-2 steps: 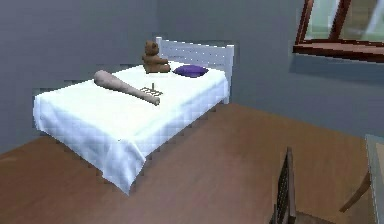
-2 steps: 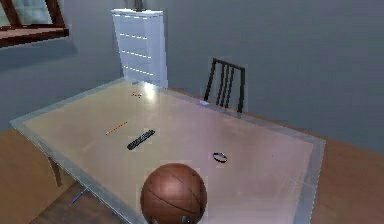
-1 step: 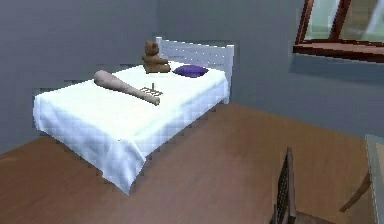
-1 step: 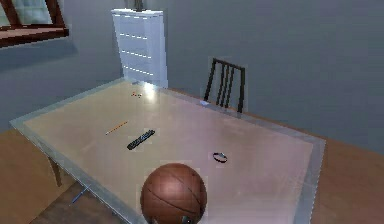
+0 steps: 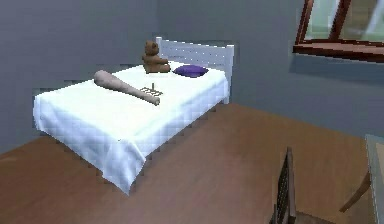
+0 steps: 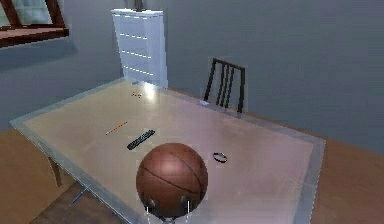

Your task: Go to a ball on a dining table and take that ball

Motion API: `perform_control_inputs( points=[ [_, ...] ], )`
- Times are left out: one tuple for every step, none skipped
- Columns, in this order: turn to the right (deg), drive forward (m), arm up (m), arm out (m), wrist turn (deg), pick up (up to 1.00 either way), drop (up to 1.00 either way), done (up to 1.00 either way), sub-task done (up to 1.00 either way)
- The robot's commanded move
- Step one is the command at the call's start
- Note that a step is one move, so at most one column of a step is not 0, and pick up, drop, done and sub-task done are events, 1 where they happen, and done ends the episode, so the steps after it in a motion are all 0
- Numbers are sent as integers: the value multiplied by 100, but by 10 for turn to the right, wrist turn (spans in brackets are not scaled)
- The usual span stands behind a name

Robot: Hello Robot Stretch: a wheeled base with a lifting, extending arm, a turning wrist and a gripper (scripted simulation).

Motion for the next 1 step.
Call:
perform_control_inputs(
  points=[
    [0, 0, 0, 0, 0, 0, 0, 100, 0]
  ],
)
